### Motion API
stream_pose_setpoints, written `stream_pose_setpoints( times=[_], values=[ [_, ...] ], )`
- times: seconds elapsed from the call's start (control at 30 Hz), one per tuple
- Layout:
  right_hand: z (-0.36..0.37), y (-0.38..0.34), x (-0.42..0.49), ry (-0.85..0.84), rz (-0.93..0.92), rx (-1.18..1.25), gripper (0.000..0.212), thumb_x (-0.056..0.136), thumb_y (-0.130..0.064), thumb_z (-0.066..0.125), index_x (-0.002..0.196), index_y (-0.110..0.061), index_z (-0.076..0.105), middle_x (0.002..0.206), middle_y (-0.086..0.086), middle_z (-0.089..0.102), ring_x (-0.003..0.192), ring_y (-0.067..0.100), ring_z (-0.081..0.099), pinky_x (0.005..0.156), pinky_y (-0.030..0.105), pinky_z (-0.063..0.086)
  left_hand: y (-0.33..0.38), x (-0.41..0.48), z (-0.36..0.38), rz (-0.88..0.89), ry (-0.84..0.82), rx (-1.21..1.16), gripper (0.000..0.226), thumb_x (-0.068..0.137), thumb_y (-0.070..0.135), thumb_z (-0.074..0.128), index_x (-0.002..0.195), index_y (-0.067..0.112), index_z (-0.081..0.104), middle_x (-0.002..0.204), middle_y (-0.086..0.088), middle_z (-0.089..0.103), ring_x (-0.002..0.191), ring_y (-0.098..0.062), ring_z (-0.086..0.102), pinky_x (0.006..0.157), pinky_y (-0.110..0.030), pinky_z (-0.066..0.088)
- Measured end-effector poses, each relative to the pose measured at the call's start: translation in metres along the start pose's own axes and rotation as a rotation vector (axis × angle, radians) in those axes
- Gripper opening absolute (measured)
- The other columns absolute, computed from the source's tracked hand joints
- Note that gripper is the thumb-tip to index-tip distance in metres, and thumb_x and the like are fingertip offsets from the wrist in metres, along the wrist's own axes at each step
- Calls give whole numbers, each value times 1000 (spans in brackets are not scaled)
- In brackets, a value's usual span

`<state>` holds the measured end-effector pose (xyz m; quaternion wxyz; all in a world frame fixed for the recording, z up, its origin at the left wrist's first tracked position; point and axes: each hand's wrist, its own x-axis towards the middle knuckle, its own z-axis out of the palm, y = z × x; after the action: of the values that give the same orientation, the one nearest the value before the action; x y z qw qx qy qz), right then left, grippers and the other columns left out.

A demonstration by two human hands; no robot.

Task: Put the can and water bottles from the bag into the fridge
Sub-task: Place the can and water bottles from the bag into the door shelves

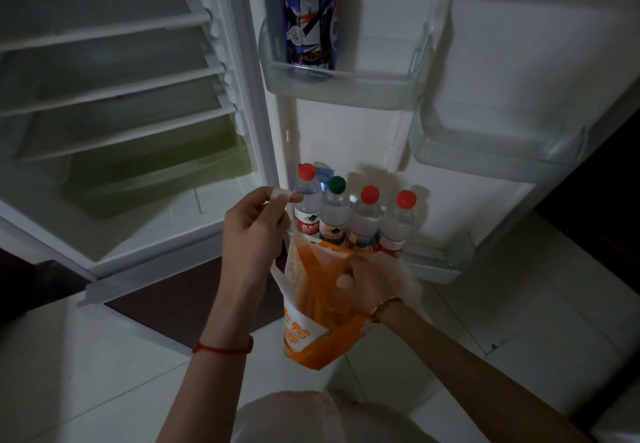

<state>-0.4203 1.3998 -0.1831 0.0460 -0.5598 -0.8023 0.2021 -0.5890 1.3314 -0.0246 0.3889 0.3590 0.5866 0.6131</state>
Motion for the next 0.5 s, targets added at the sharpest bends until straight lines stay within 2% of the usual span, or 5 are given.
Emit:
stream_pose_setpoints(
  times=[0.07,0.17,0.3,0.4,0.5],
  values=[
    [-11,4,-7,18,2,119,33,71,-56,45,81,-26,53,81,-4,62,78,17,60,72,35,51,-3,0,5,-3,-12,21,24,100,11,49,93,1,70,46,11,39,40,-3,33,41,-14,29],
    [-28,9,-17,35,35,396,42,64,-57,61,85,-23,50,77,-5,55,70,9,53,63,27,41,-11,0,15,-48,-24,48,25,99,15,51,89,6,72,43,11,41,39,-3,35,41,-15,28],
    [-52,17,-28,189,60,432,24,74,-27,74,83,-16,55,75,-2,57,66,11,51,57,23,37,-23,5,23,-56,-24,71,28,100,17,51,86,9,73,42,11,40,42,-5,34,42,-12,31],
    [-76,22,-34,293,69,448,26,74,-23,77,82,-7,58,77,7,60,67,16,53,55,25,40,-32,11,28,-84,-21,72,25,100,16,52,91,5,73,42,11,46,42,-4,40,44,-9,35],
    [-99,26,-40,371,75,464,29,71,-26,79,80,-10,57,74,4,58,63,14,51,55,27,43,-38,18,32,-98,-51,98,25,99,15,52,88,6,72,50,-1,45,43,-11,36,43,-18,33]
  ],
)
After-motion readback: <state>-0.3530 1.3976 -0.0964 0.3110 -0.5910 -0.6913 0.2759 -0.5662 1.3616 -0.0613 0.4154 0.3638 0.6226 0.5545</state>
